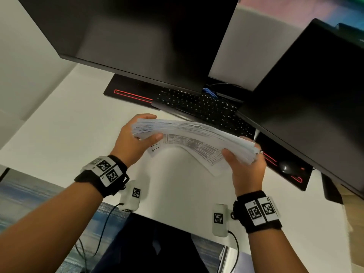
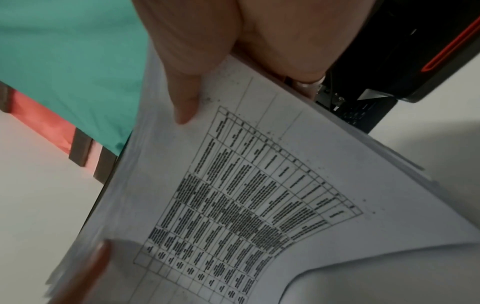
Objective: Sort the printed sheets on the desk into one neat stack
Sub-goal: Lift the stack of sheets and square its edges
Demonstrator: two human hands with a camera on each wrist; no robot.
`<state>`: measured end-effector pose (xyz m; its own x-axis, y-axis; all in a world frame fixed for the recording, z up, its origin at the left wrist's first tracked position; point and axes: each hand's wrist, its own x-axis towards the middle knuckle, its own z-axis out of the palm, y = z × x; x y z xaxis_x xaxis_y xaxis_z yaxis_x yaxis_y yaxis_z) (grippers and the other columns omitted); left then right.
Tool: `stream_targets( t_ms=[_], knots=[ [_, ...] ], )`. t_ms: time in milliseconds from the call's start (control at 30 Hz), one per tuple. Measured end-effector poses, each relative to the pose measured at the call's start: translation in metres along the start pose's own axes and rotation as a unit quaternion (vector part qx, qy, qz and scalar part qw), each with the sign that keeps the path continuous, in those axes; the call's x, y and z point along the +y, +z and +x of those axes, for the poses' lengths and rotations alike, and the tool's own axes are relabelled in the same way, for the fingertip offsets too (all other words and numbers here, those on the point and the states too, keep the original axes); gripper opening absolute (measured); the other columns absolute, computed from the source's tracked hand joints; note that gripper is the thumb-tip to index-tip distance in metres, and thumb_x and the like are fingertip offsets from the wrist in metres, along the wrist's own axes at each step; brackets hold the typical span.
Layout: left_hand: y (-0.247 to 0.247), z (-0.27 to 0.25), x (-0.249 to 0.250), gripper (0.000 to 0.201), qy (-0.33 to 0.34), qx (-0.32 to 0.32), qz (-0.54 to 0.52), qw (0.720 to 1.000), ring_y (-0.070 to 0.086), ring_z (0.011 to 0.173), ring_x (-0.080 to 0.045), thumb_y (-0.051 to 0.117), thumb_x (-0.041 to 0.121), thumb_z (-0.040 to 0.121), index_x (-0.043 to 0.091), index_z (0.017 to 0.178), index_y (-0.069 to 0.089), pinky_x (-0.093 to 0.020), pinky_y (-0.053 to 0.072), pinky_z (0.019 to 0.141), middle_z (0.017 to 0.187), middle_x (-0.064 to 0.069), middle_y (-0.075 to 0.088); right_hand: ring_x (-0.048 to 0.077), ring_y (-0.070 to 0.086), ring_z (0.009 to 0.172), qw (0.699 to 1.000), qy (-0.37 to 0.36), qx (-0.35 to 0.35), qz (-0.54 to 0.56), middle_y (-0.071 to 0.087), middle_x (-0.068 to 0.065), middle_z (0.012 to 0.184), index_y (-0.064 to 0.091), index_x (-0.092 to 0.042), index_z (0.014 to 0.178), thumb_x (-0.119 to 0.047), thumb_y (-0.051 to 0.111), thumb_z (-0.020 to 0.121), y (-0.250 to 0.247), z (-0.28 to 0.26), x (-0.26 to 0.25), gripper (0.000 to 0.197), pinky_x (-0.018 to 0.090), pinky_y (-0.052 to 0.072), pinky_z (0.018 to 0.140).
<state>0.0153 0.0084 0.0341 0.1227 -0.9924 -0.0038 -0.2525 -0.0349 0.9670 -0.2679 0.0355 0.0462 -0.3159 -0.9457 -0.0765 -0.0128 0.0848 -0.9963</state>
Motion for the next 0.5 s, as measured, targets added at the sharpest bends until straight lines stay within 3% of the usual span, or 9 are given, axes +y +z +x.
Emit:
stream_targets(
  t_ms=[67,133,233,367,500],
  knots=[
    [0.002,-0.001,0.006,0.044,0.018,0.029,-0.035,0.999,0.065,0.088,0.008,0.074,0.040,0.077,0.027,0.116,0.059,-0.010,0.052,0.071,0.104,0.011,0.066,0.005,0.070,0.091,1.000,-0.019,0.010,0.015,0.064,0.002,0.105,0.059,-0.018,0.112,0.003,0.080,0.075,0.004,0.000,-0.002,0.047,0.019,0.058,0.070],
    [0.007,-0.002,0.012,0.044,0.029,0.061,-0.073,0.995,0.065,0.086,0.004,0.068,0.043,0.079,0.021,0.117,0.060,-0.012,0.052,0.070,0.103,0.007,0.066,0.004,0.070,0.088,0.998,-0.035,0.033,0.032,0.063,0.000,0.105,0.057,-0.018,0.115,-0.001,0.079,0.078,0.007,0.000,-0.004,0.046,0.018,0.057,0.069],
    [0.012,0.000,0.015,0.034,0.036,0.091,-0.085,0.992,0.064,0.089,0.001,0.066,0.034,0.084,0.022,0.116,0.060,-0.013,0.051,0.071,0.105,0.005,0.064,-0.002,0.070,0.082,0.996,-0.045,0.058,0.046,0.061,-0.003,0.100,0.057,-0.014,0.113,-0.001,0.071,0.085,0.011,-0.002,-0.008,0.035,0.014,0.056,0.064],
    [0.017,0.001,0.016,0.024,0.032,0.112,-0.075,0.990,0.061,0.088,0.007,0.063,0.016,0.093,0.019,0.116,0.059,-0.010,0.050,0.071,0.106,0.006,0.062,-0.005,0.068,0.076,0.993,-0.042,0.093,0.061,0.061,-0.005,0.098,0.059,-0.017,0.111,-0.003,0.068,0.089,0.016,-0.001,-0.009,0.028,0.014,0.055,0.062],
    [0.019,0.004,0.015,0.024,0.022,0.121,-0.082,0.989,0.062,0.091,0.004,0.064,0.013,0.094,0.018,0.117,0.060,-0.015,0.052,0.074,0.108,0.006,0.063,0.002,0.068,0.085,0.990,-0.029,0.126,0.058,0.062,-0.009,0.102,0.059,-0.028,0.115,-0.010,0.064,0.091,0.016,-0.001,-0.004,0.030,0.025,0.058,0.069]
  ],
)
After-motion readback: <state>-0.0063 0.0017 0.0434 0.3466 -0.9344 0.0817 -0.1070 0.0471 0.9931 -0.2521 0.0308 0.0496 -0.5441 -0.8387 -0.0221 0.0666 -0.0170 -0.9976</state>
